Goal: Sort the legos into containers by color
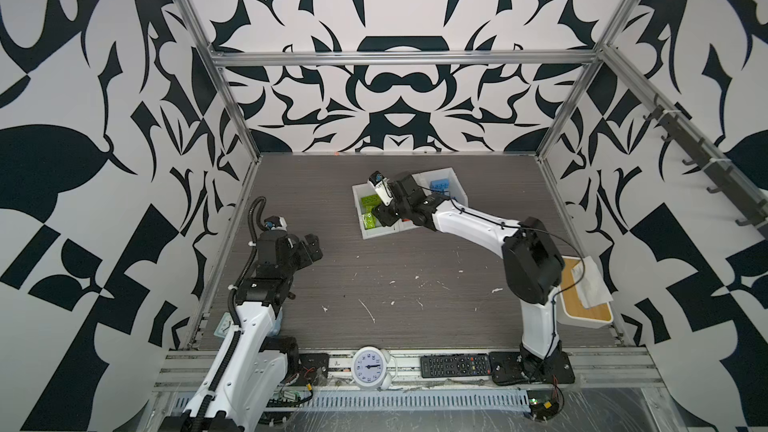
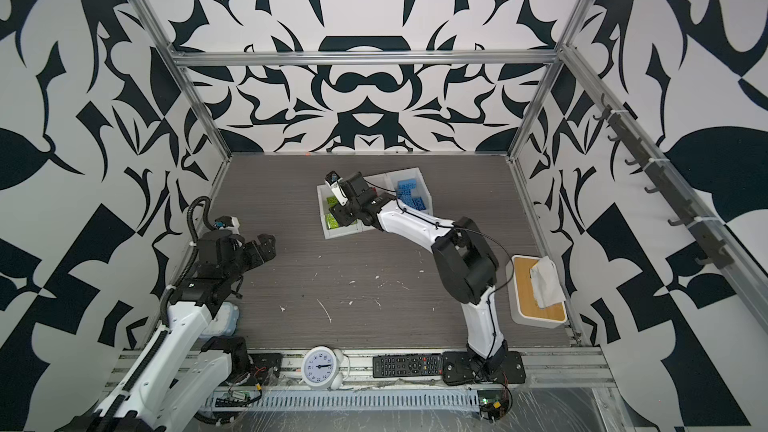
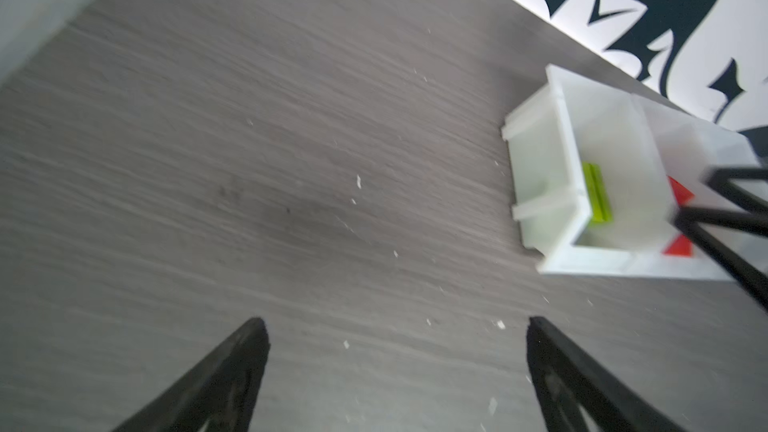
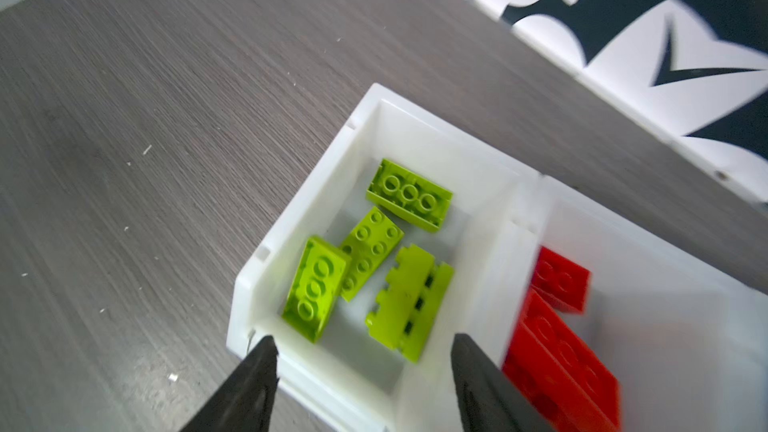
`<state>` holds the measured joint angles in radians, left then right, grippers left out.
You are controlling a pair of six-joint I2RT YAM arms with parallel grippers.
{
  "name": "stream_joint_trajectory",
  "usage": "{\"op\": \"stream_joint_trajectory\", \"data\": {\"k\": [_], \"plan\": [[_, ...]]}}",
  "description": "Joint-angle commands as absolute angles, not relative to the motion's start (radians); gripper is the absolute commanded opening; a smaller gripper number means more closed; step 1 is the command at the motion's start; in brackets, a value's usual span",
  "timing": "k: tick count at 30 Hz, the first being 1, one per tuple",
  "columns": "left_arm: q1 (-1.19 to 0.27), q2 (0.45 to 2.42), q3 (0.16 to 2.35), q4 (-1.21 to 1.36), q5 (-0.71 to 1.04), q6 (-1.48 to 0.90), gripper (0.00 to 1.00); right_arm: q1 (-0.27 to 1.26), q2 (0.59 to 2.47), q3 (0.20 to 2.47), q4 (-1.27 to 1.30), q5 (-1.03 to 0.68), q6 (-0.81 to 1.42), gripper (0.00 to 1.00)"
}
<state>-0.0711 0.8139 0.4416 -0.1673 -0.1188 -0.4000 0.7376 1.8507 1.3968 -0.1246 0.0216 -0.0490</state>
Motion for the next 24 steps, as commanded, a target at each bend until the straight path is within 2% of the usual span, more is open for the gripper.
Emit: {"op": "stream_joint_trajectory", "data": {"k": [1,4,7,10,12,14,17,19,21,22,23,24], "plan": [[-0.068,0.867,0.337,0.241,-0.281,-0.27,0.99,0.701,1.544,1.126,0.059,0.143,-0.002,0.76],[-0.069,1.011,0.297,0.467,-0.334,-0.186,0.99,0.598,1.328,0.889,0.062,0.215,0.047,0.82],[-0.067,1.133,0.39,0.416,-0.277,-0.139,0.99,0.521,1.178,0.706,0.082,0.376,0.071,0.87],[-0.068,1.248,0.32,0.714,-0.278,-0.095,0.99,0.417,1.098,0.548,0.196,0.407,0.094,0.93],[-0.068,1.362,0.265,0.946,-0.288,-0.056,0.99,0.337,1.11,0.484,0.259,0.407,0.108,0.99],[-0.063,1.457,0.271,1.008,-0.23,-0.05,0.99,0.26,1.139,0.496,0.245,0.404,0.134,1.0],[-0.063,1.601,0.3,1.127,-0.2,-0.009,0.99,0.208,1.201,0.443,0.448,0.364,0.056,1.0],[-0.062,1.528,0.335,0.927,-0.176,-0.037,0.99,0.162,1.276,0.403,0.583,0.345,0.063,1.0],[-0.058,1.56,0.347,0.97,-0.183,-0.04,0.99,0.122,1.385,0.387,0.696,0.319,0.074,1.0],[-0.06,1.579,0.343,1.01,-0.194,-0.02,1.0,0.118,1.4,0.421,0.625,0.31,0.058,1.0],[-0.063,1.567,0.342,0.989,-0.195,-0.021,0.99,0.118,1.407,0.433,0.623,0.29,0.036,1.0],[-0.064,1.552,0.353,0.934,-0.182,-0.034,0.99,0.122,1.424,0.394,0.724,0.292,0.013,1.0]]}}
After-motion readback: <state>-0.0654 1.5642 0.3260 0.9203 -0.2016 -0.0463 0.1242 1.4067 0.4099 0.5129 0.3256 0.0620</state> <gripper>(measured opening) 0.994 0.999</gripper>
